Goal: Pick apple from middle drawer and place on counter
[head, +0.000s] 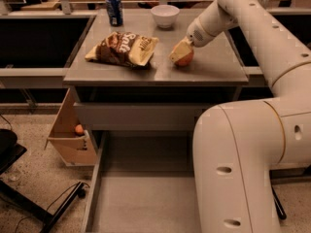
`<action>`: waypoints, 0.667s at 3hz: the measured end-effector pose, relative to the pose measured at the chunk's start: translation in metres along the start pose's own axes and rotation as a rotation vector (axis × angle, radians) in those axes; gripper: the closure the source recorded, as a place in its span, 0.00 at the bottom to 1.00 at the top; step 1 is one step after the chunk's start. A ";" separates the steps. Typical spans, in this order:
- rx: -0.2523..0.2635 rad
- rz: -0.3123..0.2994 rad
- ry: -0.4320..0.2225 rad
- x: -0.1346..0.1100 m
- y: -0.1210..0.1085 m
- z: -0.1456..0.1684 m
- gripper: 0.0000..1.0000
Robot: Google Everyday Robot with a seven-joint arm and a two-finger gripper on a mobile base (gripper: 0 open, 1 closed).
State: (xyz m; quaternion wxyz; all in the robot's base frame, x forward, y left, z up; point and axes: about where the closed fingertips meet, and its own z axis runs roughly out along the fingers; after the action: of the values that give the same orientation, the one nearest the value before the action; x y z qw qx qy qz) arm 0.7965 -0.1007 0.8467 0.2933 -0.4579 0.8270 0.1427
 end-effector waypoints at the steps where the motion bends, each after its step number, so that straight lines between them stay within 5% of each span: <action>1: 0.000 0.000 0.001 -0.003 0.000 -0.004 0.83; 2: 0.000 0.000 0.001 -0.003 0.000 -0.004 0.60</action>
Offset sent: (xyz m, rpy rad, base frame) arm 0.0002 0.0001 0.0047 -0.0007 0.0007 -0.0003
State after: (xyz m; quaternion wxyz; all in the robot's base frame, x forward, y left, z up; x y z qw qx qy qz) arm 0.7967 -0.1005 0.8516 0.2928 -0.4579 0.8272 0.1425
